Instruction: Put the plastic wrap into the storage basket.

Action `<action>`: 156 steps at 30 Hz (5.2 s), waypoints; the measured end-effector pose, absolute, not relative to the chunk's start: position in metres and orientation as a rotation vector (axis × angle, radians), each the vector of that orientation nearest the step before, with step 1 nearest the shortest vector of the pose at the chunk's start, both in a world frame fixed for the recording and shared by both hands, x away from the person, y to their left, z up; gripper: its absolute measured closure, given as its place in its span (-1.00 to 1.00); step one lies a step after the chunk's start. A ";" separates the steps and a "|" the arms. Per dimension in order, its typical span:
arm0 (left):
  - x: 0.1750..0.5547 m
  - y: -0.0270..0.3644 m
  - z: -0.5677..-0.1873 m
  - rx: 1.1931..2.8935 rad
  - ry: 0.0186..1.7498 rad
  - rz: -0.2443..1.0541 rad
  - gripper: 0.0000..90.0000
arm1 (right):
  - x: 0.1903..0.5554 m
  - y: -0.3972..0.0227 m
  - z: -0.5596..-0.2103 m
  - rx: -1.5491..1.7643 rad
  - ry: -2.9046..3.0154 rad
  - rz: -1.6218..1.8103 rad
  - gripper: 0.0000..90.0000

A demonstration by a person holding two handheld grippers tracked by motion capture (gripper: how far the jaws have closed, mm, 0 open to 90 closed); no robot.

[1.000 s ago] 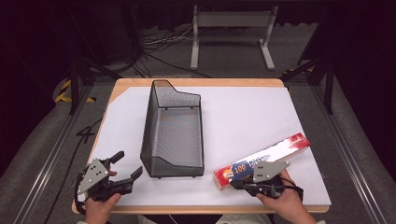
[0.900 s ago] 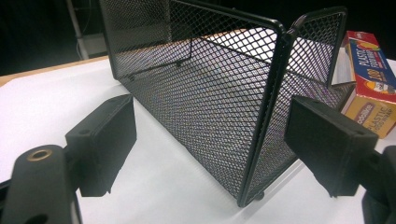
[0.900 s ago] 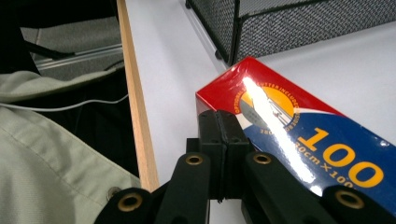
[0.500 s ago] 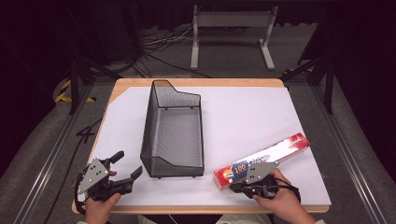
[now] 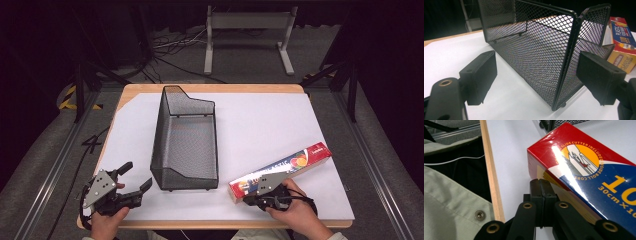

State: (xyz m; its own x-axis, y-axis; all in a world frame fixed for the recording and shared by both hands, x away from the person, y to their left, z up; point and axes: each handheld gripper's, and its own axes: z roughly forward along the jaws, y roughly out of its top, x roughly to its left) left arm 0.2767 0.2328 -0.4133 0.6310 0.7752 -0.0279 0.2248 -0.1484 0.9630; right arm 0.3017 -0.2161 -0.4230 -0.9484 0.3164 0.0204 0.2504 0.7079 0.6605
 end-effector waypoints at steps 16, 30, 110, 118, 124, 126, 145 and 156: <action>0.277 0.235 -0.413 1.692 0.827 0.593 -0.61 | 0.324 -0.201 -0.421 0.599 2.722 1.028 1.00; 0.277 0.235 -0.414 1.690 0.832 0.591 -0.61 | 0.354 -0.188 -0.421 0.721 2.621 1.038 1.00; 0.278 0.236 -0.416 1.692 0.848 0.594 -0.61 | 0.444 -0.339 -0.338 1.246 2.280 0.921 1.00; 0.277 0.236 -0.416 1.699 0.846 0.593 -0.61 | 0.454 -0.363 -0.347 1.332 2.267 0.833 1.00; 0.278 0.234 -0.416 1.703 0.848 0.592 -0.61 | 0.460 -0.386 -0.367 1.440 2.268 0.777 1.00; 0.278 0.234 -0.416 1.702 0.850 0.591 -0.61 | 0.462 -0.390 -0.375 1.472 2.288 0.744 1.00; 0.277 0.235 -0.416 1.705 0.845 0.590 -0.61 | 0.463 -0.393 -0.386 1.673 2.384 0.525 1.00; 0.277 0.235 -0.415 1.708 0.842 0.593 -0.61 | 0.436 -0.393 -0.387 1.731 2.462 0.483 1.00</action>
